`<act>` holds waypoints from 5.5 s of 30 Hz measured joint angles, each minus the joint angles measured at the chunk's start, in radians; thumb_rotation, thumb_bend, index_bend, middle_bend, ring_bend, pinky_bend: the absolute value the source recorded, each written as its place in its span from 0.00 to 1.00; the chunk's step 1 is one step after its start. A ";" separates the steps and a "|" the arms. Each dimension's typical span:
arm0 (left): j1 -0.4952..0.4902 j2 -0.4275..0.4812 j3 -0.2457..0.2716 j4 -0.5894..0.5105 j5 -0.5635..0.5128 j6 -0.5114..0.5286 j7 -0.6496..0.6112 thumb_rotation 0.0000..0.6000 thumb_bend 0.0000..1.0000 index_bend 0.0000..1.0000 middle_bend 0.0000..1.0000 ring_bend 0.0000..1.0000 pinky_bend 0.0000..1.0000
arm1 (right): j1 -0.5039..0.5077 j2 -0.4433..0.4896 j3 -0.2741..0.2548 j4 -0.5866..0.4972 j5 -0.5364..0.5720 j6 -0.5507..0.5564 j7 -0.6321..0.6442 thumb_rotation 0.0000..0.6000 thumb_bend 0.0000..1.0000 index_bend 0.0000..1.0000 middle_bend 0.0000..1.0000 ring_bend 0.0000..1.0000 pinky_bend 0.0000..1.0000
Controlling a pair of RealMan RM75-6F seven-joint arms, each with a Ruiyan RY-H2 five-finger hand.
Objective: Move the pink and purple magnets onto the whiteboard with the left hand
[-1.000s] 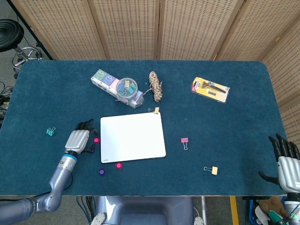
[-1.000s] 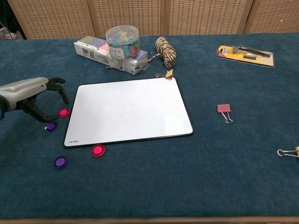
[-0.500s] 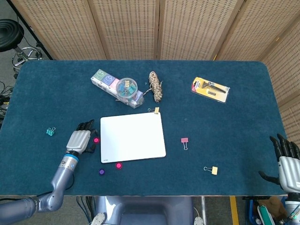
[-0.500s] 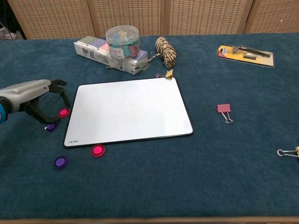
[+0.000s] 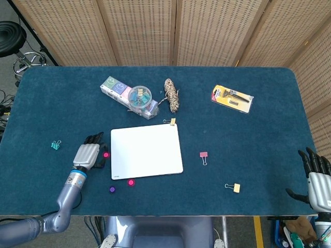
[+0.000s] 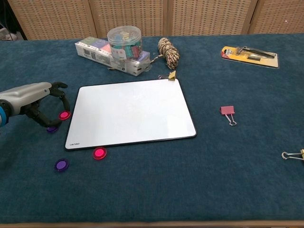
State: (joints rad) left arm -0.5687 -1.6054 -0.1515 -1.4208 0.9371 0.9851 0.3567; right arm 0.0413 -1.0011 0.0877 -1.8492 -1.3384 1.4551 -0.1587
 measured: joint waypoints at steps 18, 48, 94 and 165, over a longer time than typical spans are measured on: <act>-0.004 0.005 -0.013 -0.014 0.002 0.028 0.004 1.00 0.38 0.57 0.00 0.00 0.00 | 0.000 0.003 0.001 -0.001 0.003 -0.001 0.007 1.00 0.00 0.00 0.00 0.00 0.00; -0.196 -0.145 -0.129 0.194 -0.097 -0.035 0.072 1.00 0.37 0.51 0.00 0.00 0.00 | 0.008 0.010 0.019 0.019 0.053 -0.023 0.041 1.00 0.00 0.00 0.00 0.00 0.00; 0.081 0.170 0.221 0.011 0.484 0.106 -0.237 1.00 0.36 0.33 0.00 0.00 0.00 | 0.002 0.005 0.003 -0.003 0.023 -0.010 0.024 1.00 0.00 0.00 0.00 0.00 0.00; 0.003 0.054 0.044 0.015 0.385 0.014 -0.139 1.00 0.41 0.57 0.00 0.00 0.00 | 0.000 0.018 0.007 -0.003 0.035 -0.015 0.044 1.00 0.00 0.00 0.00 0.00 0.00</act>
State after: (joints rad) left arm -0.5654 -1.5519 -0.1077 -1.4059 1.3222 0.9991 0.2179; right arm 0.0417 -0.9835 0.0947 -1.8525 -1.3030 1.4397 -0.1144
